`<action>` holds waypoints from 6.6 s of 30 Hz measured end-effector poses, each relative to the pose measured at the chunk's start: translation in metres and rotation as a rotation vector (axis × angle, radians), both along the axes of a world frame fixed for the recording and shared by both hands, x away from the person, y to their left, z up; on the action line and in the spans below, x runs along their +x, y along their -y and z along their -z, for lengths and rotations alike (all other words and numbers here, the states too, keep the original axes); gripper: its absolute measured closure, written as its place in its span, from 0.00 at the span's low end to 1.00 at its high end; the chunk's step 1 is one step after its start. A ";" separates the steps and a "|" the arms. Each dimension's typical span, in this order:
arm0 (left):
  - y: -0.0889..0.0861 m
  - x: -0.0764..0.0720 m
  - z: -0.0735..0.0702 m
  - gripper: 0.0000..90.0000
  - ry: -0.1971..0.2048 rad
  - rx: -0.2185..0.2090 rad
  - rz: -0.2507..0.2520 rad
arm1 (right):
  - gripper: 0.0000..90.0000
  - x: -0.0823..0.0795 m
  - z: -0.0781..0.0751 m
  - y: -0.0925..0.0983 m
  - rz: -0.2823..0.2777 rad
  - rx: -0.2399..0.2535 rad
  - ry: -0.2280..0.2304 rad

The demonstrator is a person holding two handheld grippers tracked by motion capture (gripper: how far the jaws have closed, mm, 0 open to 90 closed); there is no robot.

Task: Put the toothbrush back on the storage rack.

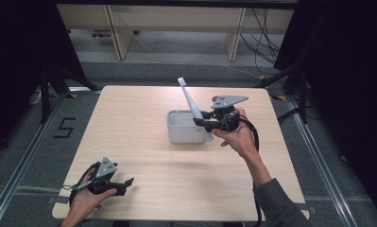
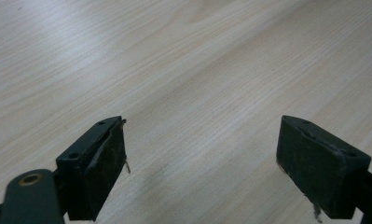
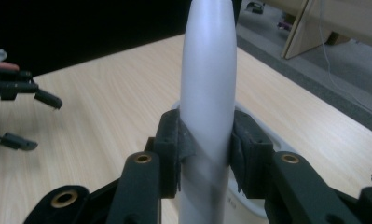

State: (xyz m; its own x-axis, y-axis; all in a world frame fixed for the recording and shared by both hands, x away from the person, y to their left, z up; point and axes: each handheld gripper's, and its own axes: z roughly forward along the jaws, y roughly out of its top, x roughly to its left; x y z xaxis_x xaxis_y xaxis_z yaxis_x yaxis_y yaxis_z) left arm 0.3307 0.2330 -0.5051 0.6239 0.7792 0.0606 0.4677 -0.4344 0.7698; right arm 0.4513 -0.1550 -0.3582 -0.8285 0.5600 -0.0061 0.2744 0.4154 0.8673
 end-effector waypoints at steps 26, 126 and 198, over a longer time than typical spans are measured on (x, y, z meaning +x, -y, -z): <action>-0.003 0.000 -0.003 0.17 0.008 0.042 0.027 | 0.74 0.052 0.003 -0.044 0.094 0.133 0.086; -0.001 -0.001 -0.001 0.17 0.008 0.010 0.017 | 0.67 0.064 0.062 -0.059 0.106 -0.213 -0.094; -0.002 -0.002 -0.004 0.17 0.001 0.043 0.042 | 0.39 0.017 0.035 0.018 0.219 -0.091 -0.053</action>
